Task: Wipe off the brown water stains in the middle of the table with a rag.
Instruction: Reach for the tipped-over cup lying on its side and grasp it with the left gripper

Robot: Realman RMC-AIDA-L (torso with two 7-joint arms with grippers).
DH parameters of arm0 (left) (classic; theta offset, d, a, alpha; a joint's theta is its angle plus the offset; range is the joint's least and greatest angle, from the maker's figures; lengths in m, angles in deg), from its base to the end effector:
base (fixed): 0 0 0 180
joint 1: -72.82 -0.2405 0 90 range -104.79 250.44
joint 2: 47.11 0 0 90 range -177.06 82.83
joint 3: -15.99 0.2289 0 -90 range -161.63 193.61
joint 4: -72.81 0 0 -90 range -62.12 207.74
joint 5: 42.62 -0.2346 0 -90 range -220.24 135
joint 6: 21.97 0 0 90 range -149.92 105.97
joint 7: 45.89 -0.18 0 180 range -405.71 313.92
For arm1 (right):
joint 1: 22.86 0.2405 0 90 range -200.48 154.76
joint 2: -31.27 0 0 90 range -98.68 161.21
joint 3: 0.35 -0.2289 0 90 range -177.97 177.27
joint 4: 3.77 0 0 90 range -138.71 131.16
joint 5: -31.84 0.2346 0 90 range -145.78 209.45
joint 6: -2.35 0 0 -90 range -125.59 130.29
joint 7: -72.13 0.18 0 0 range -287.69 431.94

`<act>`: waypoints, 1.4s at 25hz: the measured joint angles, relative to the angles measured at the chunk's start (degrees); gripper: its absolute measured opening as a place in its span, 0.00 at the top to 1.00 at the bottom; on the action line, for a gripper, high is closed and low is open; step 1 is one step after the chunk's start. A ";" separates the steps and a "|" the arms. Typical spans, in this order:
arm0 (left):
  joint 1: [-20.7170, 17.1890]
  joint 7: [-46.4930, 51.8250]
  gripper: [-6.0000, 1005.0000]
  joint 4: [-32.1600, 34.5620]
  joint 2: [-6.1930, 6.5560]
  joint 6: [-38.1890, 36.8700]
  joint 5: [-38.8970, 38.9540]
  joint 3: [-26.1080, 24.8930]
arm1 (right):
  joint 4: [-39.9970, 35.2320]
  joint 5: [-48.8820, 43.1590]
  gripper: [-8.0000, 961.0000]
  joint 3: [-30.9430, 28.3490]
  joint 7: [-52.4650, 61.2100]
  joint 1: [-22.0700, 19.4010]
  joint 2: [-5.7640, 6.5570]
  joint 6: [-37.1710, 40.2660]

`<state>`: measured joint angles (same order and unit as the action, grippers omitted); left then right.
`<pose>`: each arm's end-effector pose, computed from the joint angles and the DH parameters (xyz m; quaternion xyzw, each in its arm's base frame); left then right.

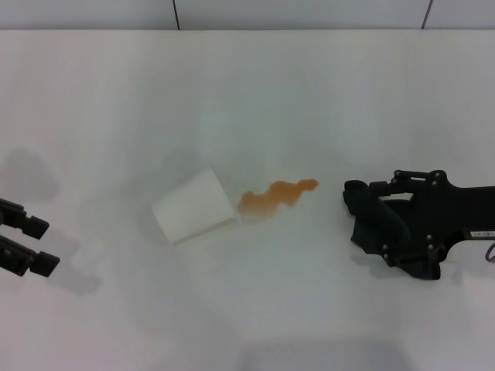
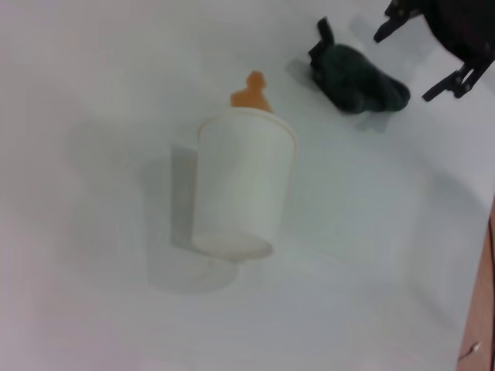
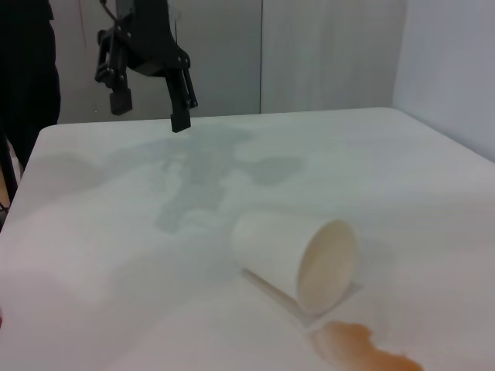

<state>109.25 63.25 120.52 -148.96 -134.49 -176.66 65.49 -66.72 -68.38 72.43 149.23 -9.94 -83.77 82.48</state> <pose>-0.2588 0.3298 0.0926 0.9431 0.3275 -0.0504 0.0263 0.2329 0.3241 -0.0108 -0.9775 0.0603 0.1354 0.1500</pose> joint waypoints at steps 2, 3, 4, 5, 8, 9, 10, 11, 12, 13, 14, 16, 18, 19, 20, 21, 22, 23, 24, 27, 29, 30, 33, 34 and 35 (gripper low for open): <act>1.02 0.05 0.12 0.03 0.04 0.01 -1.24 -0.04 | 0.18 0.04 0.11 0.00 0.05 0.00 -0.01 -0.06; 1.44 0.06 0.12 0.05 0.08 0.02 -1.68 -0.04 | 0.30 0.14 0.11 0.00 0.06 0.00 -0.01 -0.13; 2.12 0.07 0.12 0.08 0.23 0.06 -2.17 -0.04 | 0.41 0.27 0.11 0.00 0.06 -0.01 -0.01 -0.24; 2.94 0.06 0.12 0.10 0.39 0.15 -2.93 -0.09 | 0.47 0.47 0.11 0.01 0.06 0.00 -0.01 -0.33; 4.79 -0.12 0.12 0.18 0.57 0.39 -4.63 -0.25 | 0.56 0.73 0.11 0.06 0.07 -0.03 -0.02 -0.54; 5.43 -0.26 0.12 0.22 0.58 0.51 -5.16 -0.26 | 0.56 0.73 0.11 0.06 0.07 -0.03 -0.02 -0.54; 5.84 -0.34 0.12 0.25 0.59 0.60 -5.45 -0.23 | 0.60 0.75 0.11 0.06 0.07 -0.05 -0.01 -0.61; 6.48 -0.45 0.12 0.28 0.49 0.82 -6.37 -0.15 | 0.64 0.79 0.11 0.07 0.07 -0.06 -0.01 -0.66; 7.19 -0.59 0.12 0.30 0.27 1.04 -7.45 -0.08 | 0.69 0.88 0.11 0.08 0.07 -0.07 -0.02 -0.70; 7.72 -0.70 0.12 0.29 0.04 1.22 -8.56 -0.01 | 0.77 1.10 0.11 0.09 0.07 -0.07 -0.01 -0.70; 8.28 -0.91 0.12 0.29 -0.24 1.41 -9.63 0.01 | 0.91 1.42 0.11 0.09 0.05 -0.08 -0.01 -0.70; 9.08 -1.23 0.13 0.31 -0.80 1.83 -11.30 0.02 | 1.15 1.94 0.11 0.08 -0.07 -0.09 -0.01 -0.74; 9.63 -1.49 0.13 0.35 -1.17 2.30 -12.25 0.03 | 1.31 2.29 0.11 0.05 -0.21 -0.09 -0.01 -0.77; 9.96 -1.70 0.13 0.43 -1.34 2.77 -12.78 0.05 | 1.34 2.30 0.11 0.03 -0.22 -0.09 -0.01 -0.78; 10.16 -1.81 0.13 0.49 -1.42 3.10 -13.01 0.08 | 1.37 2.32 0.11 0.01 -0.23 -0.09 -0.01 -0.78; 10.63 -2.05 0.13 0.64 -1.50 3.99 -13.28 0.17 | 1.43 2.32 0.11 0.01 -0.24 -0.11 -0.01 -0.78; 10.68 -2.07 0.13 0.65 -1.54 4.10 -13.29 0.17 | 1.53 2.34 0.11 0.01 -0.24 -0.13 -0.01 -0.78; 10.79 -2.14 0.13 0.66 -1.65 4.45 -13.30 0.23 | 1.66 2.41 0.11 0.02 -0.25 -0.16 -0.01 -0.78; 10.89 -2.24 0.13 0.68 -1.79 4.92 -13.31 0.28 | 1.78 2.50 0.11 0.03 -0.26 -0.17 -0.01 -0.78; 10.95 -2.58 0.13 0.74 -2.38 6.10 -13.35 0.93 | 2.00 2.83 0.11 0.06 -0.31 -0.18 -0.01 -0.78; 10.94 -2.84 0.13 0.73 -2.71 6.63 -13.35 1.40 | 2.03 2.86 0.11 0.09 -0.32 -0.18 -0.01 -0.77; 10.71 -3.29 0.13 0.74 -4.25 8.82 -13.38 3.34 | 2.04 2.90 0.11 0.09 -0.32 -0.17 -0.01 -0.77; 10.67 -4.17 0.13 0.81 -5.56 10.22 -13.50 3.83 | 2.04 3.12 0.11 0.09 -0.33 -0.12 -0.01 -0.77; 10.72 -4.43 0.13 0.86 -5.97 10.74 -13.56 3.86 | 2.05 3.17 0.11 0.09 -0.33 -0.11 -0.01 -0.77; 10.81 -4.50 0.13 0.87 -6.11 11.14 -13.57 3.86 | 2.04 3.27 0.11 0.10 -0.34 -0.10 -0.01 -0.77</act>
<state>120.07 58.75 121.39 -155.08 -123.35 -190.23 69.36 -64.68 -65.11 72.53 148.89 -10.04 -83.78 81.71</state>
